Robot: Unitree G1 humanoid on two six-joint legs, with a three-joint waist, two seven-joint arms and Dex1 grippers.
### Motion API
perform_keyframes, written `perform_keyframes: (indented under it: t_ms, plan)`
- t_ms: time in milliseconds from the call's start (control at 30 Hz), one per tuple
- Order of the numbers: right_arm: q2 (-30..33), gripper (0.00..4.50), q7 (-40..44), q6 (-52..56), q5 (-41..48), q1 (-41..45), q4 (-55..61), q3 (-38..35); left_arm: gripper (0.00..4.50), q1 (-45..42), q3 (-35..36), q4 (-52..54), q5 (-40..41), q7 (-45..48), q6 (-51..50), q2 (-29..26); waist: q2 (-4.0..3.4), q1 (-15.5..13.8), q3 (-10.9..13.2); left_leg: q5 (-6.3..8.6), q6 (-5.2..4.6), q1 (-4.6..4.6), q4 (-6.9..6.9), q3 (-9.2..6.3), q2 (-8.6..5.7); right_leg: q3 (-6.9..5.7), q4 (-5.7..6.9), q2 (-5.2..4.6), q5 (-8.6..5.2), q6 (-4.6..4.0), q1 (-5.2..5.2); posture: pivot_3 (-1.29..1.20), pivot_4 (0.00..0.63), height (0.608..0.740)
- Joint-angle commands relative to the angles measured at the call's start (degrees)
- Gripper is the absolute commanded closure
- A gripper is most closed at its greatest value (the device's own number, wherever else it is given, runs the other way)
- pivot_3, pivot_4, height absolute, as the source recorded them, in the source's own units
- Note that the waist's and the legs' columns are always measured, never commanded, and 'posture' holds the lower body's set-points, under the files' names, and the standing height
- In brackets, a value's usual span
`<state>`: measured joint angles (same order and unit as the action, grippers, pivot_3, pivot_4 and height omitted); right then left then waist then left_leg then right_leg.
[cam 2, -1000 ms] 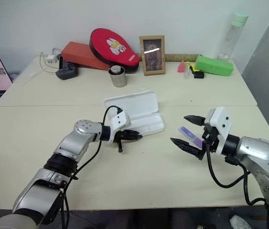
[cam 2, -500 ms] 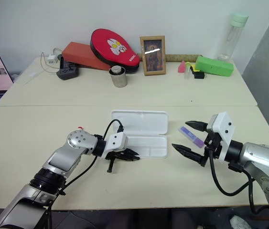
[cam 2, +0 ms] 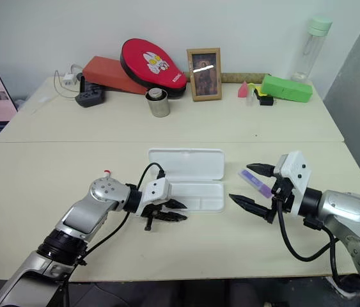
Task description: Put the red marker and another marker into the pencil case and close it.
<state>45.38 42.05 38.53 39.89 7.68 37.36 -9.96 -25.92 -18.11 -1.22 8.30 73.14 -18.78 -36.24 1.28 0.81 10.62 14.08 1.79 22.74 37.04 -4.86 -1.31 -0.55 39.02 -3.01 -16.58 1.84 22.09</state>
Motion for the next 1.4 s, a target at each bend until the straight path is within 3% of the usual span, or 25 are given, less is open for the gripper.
perform_keyframes:
  t_ms: [33,400,533,767,1100,1200,1367,1400]
  plan:
    - [0.55,0.0,0.86,-1.03,-0.02,1.11,0.02,-0.4,2.21,0.93,3.77,6.84,4.39,-0.43,-4.44,-1.35,0.0,0.11,0.0,0.0,0.0,0.0,0.0,-0.02,0.0,0.0,0.0,0.0,0.0,0.0,0.0,0.0,0.15,0.74]
    - [-0.51,0.0,1.78,-0.15,2.04,3.26,0.29,0.71,0.07,6.12,26.52,23.13,24.03,-12.46,-27.55,-4.32,-0.01,1.09,0.0,0.0,0.0,-0.06,-0.01,-0.09,0.03,0.06,0.01,-0.01,0.0,0.0,0.0,0.0,0.15,0.74]
    - [0.16,0.0,3.8,0.19,4.26,4.76,0.64,1.31,0.07,14.71,35.85,26.55,26.24,-22.24,-33.76,-2.75,-0.02,1.01,-0.01,0.0,0.0,-0.17,-0.04,-0.06,0.04,0.1,0.01,-0.01,0.0,0.0,-0.06,0.0,0.15,0.74]
    - [-0.54,0.0,7.58,-0.72,3.16,10.23,-3.44,5.16,0.07,23.12,43.05,31.2,26.15,-36.0,-37.38,1.42,0.0,0.65,0.0,0.01,0.01,-0.16,-0.02,-0.04,0.0,0.12,-0.02,-0.06,0.0,0.01,-0.08,0.0,0.15,0.74]
    - [-2.15,0.0,12.61,-1.77,1.83,17.49,-8.96,10.03,0.07,19.39,44.32,24.78,16.33,-59.83,-37.58,10.33,0.02,0.45,-0.01,0.01,0.01,-0.15,-0.02,-0.06,0.0,0.07,-0.03,-0.06,0.01,0.01,-0.08,0.0,0.15,0.74]
    - [-1.97,0.0,13.71,-1.26,1.75,18.42,-9.49,10.89,0.07,18.54,43.74,23.08,16.62,-61.76,-37.52,12.68,0.02,0.33,-0.01,0.01,0.01,-0.15,-0.03,-0.08,0.0,0.06,-0.02,-0.06,0.01,0.0,-0.08,0.0,0.15,0.74]
    - [-2.72,0.0,12.88,-1.34,1.6,18.71,-8.97,11.16,0.07,18.58,38.65,16.9,12.88,-62.69,-36.51,11.99,0.02,0.32,-0.02,0.01,0.02,-0.16,-0.03,-0.06,-0.01,0.07,-0.01,-0.06,0.02,0.0,-0.07,0.0,0.15,0.74]
    - [-2.86,0.0,12.59,-1.28,1.69,18.59,-8.75,11.0,0.23,18.29,38.73,15.86,13.01,-62.81,-36.5,12.37,-0.01,0.28,-0.04,0.01,0.02,-0.15,-0.03,-0.07,-0.01,0.06,-0.01,-0.05,0.02,0.0,-0.07,0.0,0.15,0.74]
